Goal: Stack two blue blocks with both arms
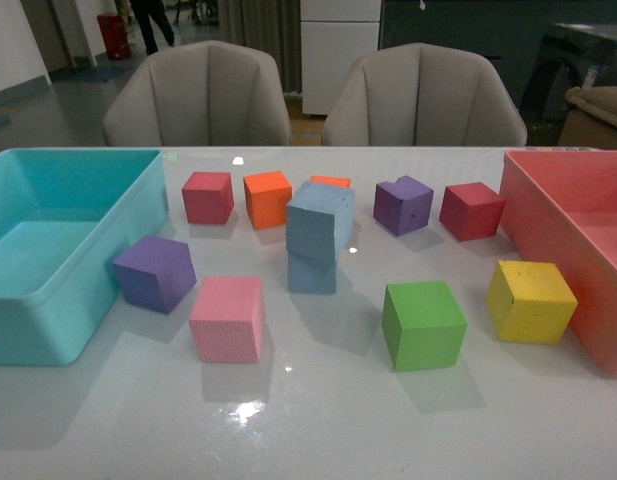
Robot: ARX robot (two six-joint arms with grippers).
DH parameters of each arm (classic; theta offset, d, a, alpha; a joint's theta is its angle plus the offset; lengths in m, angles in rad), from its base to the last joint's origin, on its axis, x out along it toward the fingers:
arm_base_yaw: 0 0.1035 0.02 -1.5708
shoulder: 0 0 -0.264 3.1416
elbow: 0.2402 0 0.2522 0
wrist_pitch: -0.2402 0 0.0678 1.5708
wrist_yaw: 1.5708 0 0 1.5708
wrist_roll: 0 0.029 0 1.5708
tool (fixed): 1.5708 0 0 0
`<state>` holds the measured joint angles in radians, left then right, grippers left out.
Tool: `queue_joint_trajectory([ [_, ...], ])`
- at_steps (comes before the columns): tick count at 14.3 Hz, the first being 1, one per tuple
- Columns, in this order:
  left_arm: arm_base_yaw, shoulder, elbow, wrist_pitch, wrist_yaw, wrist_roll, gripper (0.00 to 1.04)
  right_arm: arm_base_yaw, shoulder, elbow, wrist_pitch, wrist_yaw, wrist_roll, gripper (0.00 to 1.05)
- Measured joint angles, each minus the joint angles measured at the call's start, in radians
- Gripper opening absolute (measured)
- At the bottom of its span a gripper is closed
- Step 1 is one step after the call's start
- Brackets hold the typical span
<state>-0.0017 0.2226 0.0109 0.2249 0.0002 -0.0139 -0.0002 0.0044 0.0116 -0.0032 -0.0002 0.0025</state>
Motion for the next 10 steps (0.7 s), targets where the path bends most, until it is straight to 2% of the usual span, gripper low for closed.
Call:
queue_joint_trajectory([
  [4,0.000,-0.052,0.000,-0.052,0.000,0.000,0.02,0.000,0.000,0.000,0.000,0.000,0.000,0.98],
  [6,0.000,-0.195,0.000,-0.240,0.000,0.000,0.02,0.000,0.000,0.000,0.000,0.000,0.000,0.98],
  [10,0.000,-0.213,0.000,-0.225,-0.001,0.000,0.02,0.000,0.000,0.000,-0.001,0.000,0.000,0.98],
])
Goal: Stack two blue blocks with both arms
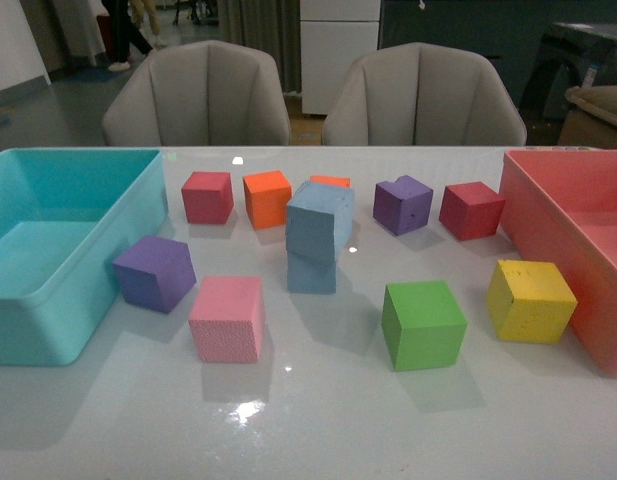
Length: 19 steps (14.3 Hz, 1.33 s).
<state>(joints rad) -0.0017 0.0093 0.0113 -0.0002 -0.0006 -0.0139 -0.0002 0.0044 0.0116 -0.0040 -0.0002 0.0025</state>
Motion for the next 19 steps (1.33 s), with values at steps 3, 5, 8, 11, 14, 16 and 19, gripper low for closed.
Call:
queue_joint_trajectory([
  [3,0.000,0.000,0.000,-0.003,0.000,0.000,0.16,0.000,0.000,0.000,0.000,0.000,0.000,0.98],
  [5,0.000,0.000,0.000,-0.003,0.000,0.000,0.41,0.000,0.000,0.000,0.001,0.000,0.000,0.98],
  [8,0.000,0.000,0.000,-0.003,0.000,0.000,0.94,0.000,0.000,0.000,0.001,0.000,0.000,0.98],
  [11,0.000,0.000,0.000,-0.003,0.000,0.002,0.98,0.000,0.000,0.000,0.000,0.000,0.000,0.98],
  [14,0.000,0.000,0.000,-0.003,0.000,0.002,0.98,0.000,0.000,0.000,0.001,0.000,0.000,0.98],
  [16,0.000,0.000,0.000,-0.003,0.000,0.002,0.98,0.000,0.000,0.000,0.000,0.000,0.000,0.98],
  [19,0.000,0.000,0.000,-0.003,0.000,0.002,0.98,0.000,0.000,0.000,0.001,0.000,0.000,0.98],
])
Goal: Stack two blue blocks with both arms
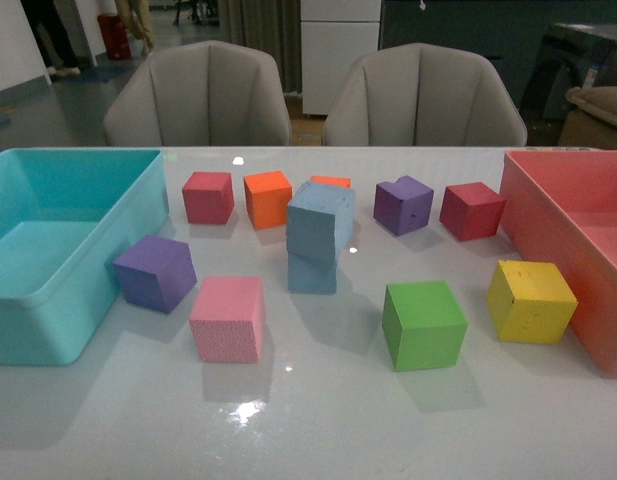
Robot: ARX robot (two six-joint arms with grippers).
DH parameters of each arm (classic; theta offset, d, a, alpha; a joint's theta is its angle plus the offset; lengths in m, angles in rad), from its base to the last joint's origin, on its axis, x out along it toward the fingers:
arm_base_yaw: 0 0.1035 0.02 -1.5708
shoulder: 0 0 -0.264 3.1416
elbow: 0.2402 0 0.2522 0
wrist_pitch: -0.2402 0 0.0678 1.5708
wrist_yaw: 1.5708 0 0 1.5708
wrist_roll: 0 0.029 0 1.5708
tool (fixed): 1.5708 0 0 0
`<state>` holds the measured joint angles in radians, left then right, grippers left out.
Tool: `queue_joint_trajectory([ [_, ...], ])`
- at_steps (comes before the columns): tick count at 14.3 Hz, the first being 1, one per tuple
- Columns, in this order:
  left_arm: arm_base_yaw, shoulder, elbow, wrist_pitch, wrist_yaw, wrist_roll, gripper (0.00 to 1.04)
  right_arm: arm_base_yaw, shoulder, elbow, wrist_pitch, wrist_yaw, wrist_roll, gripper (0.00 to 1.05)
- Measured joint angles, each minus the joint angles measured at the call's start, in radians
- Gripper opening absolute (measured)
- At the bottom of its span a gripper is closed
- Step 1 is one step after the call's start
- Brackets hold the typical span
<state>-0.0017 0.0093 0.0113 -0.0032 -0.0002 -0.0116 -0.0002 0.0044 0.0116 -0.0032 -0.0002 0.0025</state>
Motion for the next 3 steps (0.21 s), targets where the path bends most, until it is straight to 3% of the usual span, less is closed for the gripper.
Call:
queue_joint_trajectory([
  [3,0.000,0.000,0.000,0.000,0.000,0.000,0.98,0.000,0.000,0.000,0.000,0.000,0.000,0.98],
])
